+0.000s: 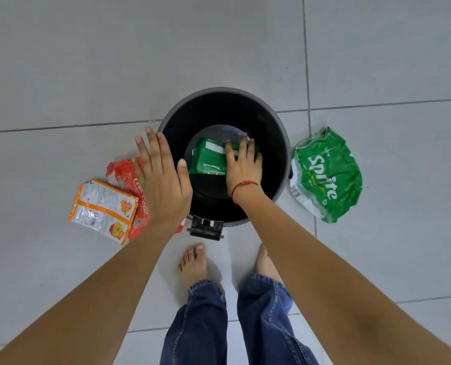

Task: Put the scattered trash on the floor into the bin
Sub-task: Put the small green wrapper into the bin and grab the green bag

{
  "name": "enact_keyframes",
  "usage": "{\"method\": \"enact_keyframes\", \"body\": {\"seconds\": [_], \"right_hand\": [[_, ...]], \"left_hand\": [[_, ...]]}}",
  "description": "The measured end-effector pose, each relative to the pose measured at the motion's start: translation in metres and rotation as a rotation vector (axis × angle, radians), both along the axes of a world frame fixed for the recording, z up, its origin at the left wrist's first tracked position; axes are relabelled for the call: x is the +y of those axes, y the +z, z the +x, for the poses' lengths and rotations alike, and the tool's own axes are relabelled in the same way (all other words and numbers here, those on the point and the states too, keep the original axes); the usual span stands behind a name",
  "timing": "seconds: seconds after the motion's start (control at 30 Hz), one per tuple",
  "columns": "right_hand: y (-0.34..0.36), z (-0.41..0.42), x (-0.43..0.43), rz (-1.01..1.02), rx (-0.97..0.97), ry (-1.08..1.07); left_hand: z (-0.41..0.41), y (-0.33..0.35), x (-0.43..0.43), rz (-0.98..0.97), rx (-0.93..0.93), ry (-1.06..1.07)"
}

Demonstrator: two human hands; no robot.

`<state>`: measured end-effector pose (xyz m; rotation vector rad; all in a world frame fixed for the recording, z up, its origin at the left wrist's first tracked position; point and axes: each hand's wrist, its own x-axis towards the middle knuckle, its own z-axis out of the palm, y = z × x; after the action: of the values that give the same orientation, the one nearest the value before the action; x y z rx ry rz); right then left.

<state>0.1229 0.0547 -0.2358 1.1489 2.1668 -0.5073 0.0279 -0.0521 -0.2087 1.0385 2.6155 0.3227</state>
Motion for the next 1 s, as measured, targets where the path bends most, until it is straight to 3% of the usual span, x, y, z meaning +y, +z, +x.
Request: {"method": "enact_keyframes", "body": {"seconds": [0.1,0.17,0.23,0.3,0.37,0.47,0.53,0.63,0.8,1.0], "right_hand": [[0.011,-0.004,0.01,-0.075,0.024,-0.017],[0.038,0.004,0.02,0.006,0.304,-0.109],[0.062,0.025,0.031,0.25,0.676,-0.305],[0.065,0.058,0.041,0.521,0.829,-0.491],[0.038,0.093,0.051,0.494,0.652,-0.643],[-0.025,0.146,0.051,0.136,0.001,-0.749],[-0.052,0.165,0.04,-0.05,-0.24,-0.759],[-0.078,0.163,0.028,-0.142,-0.239,-0.74],[-0.092,0.128,0.035,-0.005,-0.048,-0.702],[-0.008,0.113,0.053,0.095,0.168,-0.83]], "left_hand": [[0.0,0.001,0.0,-0.028,0.012,-0.012],[0.001,0.002,0.001,-0.048,0.017,-0.021],[0.001,0.002,0.001,-0.064,0.029,-0.023],[0.001,0.001,0.001,-0.069,0.035,-0.021],[0.001,-0.002,0.001,-0.067,0.04,-0.021],[0.0,-0.003,0.001,-0.067,0.049,-0.021],[0.001,-0.004,0.001,-0.05,0.053,-0.016],[0.002,-0.006,0.001,-0.01,0.049,-0.022],[0.001,-0.006,0.001,0.022,0.042,-0.026],[0.001,0.0,0.002,-0.011,0.003,-0.015]]}}
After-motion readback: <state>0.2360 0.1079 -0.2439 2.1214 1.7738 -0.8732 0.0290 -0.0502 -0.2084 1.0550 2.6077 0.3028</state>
